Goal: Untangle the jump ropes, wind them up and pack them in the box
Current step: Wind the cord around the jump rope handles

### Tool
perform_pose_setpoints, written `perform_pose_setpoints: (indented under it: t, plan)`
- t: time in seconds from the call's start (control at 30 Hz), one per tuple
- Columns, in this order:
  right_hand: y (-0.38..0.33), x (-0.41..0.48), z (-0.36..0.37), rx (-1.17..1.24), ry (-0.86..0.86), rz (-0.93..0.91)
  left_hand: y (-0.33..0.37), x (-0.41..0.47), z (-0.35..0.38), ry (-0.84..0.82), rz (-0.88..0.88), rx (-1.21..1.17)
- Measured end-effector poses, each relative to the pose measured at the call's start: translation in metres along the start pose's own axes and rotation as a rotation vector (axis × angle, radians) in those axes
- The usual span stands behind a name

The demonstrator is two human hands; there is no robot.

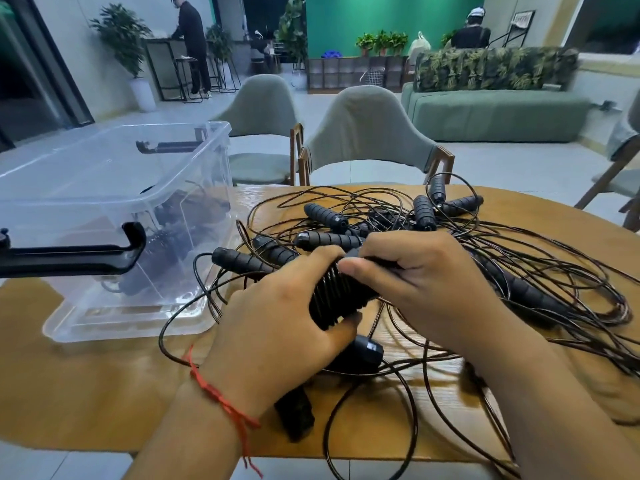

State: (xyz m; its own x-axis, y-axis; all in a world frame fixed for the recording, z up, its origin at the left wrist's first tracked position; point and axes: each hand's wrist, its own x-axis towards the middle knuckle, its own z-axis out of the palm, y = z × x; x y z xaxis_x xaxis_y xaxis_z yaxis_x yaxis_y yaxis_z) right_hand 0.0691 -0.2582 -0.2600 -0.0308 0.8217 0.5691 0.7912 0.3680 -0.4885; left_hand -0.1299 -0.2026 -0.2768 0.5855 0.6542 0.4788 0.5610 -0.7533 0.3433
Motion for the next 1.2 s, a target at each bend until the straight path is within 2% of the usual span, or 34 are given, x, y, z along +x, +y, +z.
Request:
perform_pose_setpoints:
  t: [0.17,0.3,0.47,0.6,0.77,0.9,0.97,1.07,1.2]
  plan:
    - [0.006,-0.001,0.003,0.072,-0.118,0.063,-0.002,0.0,-0.003,-0.055,0.052,0.101]
    - [0.014,-0.004,0.0,0.223,-0.159,0.129,-0.012,0.001,-0.006,-0.163,0.189,0.093]
    - [0.026,-0.004,-0.008,0.489,-0.319,0.25,-0.014,-0.003,-0.003,-0.168,0.301,-0.162]
    - [0.032,-0.005,-0.006,0.764,-0.428,0.345,-0.009,-0.003,-0.006,-0.184,0.311,-0.357]
    - [0.028,-0.005,0.004,0.993,-0.348,0.387,-0.006,-0.005,-0.005,-0.129,0.182,-0.534]
    - [0.015,0.002,0.012,1.076,-0.243,0.449,-0.005,-0.006,-0.004,-0.07,0.072,-0.659]
    - [0.012,0.005,0.012,1.044,-0.192,0.433,-0.003,-0.007,-0.004,-0.046,0.037,-0.706]
    - [0.009,0.006,0.009,0.875,-0.126,0.365,-0.004,-0.005,-0.002,0.012,-0.006,-0.757]
    - [0.0,0.004,0.006,0.845,-0.134,0.36,-0.005,-0.003,0.001,0.059,-0.054,-0.874]
